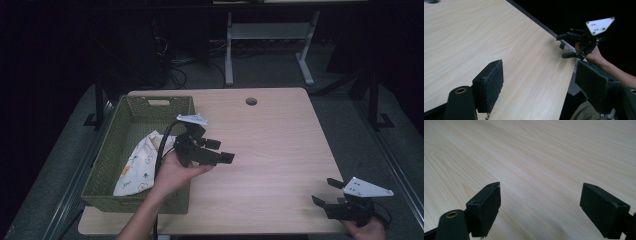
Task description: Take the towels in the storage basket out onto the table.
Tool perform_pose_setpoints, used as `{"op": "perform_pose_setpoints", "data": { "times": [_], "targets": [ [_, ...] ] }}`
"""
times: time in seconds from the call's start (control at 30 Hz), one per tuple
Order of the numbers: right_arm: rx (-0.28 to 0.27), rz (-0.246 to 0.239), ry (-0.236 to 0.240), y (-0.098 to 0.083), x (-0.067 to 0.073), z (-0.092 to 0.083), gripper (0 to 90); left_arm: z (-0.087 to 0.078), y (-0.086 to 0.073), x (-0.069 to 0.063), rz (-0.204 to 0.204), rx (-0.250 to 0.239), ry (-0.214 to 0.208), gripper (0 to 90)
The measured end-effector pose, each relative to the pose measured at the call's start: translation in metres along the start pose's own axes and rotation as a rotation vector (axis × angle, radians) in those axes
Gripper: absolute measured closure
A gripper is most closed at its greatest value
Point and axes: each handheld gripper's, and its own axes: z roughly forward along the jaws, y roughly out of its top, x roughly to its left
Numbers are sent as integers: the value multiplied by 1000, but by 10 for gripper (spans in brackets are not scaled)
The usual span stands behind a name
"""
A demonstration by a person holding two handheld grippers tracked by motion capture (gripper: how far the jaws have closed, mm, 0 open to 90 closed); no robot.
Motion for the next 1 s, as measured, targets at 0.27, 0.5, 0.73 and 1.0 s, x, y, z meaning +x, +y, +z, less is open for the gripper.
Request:
{"op": "perform_pose_setpoints", "data": {
  "times": [0.27,0.5,0.73,1.0],
  "targets": [
    [-3,-1,-2,0,0,-1,166,-22,-1,14,-26,-20,53,231],
    [-8,0,1,1,0,-3,166,-43,-7,28,-57,-26,121,231],
    [-9,-3,6,2,2,-2,166,-54,-12,37,-70,-24,165,233],
    [-12,2,10,2,2,-3,167,-69,-20,52,-101,-24,223,252]
  ]
}}
